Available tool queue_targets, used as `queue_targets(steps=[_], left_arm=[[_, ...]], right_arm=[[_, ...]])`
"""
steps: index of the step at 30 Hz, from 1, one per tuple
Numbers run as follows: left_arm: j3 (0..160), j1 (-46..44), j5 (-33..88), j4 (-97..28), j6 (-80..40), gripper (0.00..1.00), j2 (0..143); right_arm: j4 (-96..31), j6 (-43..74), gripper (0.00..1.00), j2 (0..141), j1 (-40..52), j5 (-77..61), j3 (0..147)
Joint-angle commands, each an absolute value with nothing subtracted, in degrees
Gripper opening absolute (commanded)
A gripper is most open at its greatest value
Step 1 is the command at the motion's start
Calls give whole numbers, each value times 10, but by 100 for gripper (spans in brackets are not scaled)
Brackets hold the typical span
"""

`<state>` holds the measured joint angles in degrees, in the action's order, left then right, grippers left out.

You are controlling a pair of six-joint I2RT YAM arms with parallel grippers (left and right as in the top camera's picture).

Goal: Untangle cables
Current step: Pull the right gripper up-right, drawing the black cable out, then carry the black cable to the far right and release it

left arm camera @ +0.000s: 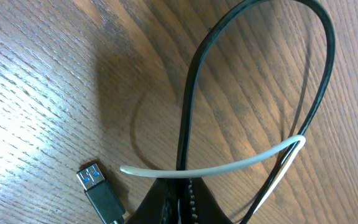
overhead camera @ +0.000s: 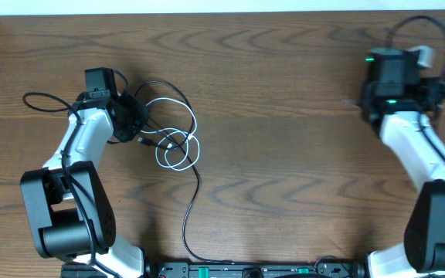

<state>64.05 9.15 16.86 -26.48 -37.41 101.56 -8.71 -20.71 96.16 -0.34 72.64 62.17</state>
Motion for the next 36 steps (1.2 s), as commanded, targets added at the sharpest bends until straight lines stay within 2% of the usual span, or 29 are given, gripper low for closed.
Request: queue_targets(steps=[1,6,12,15,20,22,23,25,29,30,31,34,36], left_arm=[[635,92,174,-265,-365,7,1002],[635,92,174,-265,-365,8,1002],[635,92,174,-265,-365,8,1002],[635,92,174,-265,-365,8,1002],[635,92,174,-265,-365,7,1002],[635,92,174,-265,-365,8,1002],[635,92,174,-265,-365,8,1002],[635,92,174,-265,-365,8,1002],[635,92,174,-265,-365,8,1002],[635,92,174,-265,-365,7,1002],[635,92,174,-265,-365,8,1002],[635,92,174,-265,-365,8,1002],[635,92,174,-265,-365,8,1002]], right_arm=[[-87,-187,1,962,-67,731,622],[-111,-75,1,962,-138,701,622],[-180,-34,1,962,-167,524,622],[-194,-34,7,963,-170,432,622],[-196,-34,10,963,-170,412,622],[-195,-34,24,963,-170,410,622],[-196,-34,38,963,-170,403,622],[-198,-34,54,963,-170,382,622],[-204,-34,72,963,-170,357,621],[-209,-34,91,963,-170,363,621],[-215,-30,99,963,-170,379,621],[-237,59,99,963,-172,470,621],[-252,136,99,963,-177,479,621]])
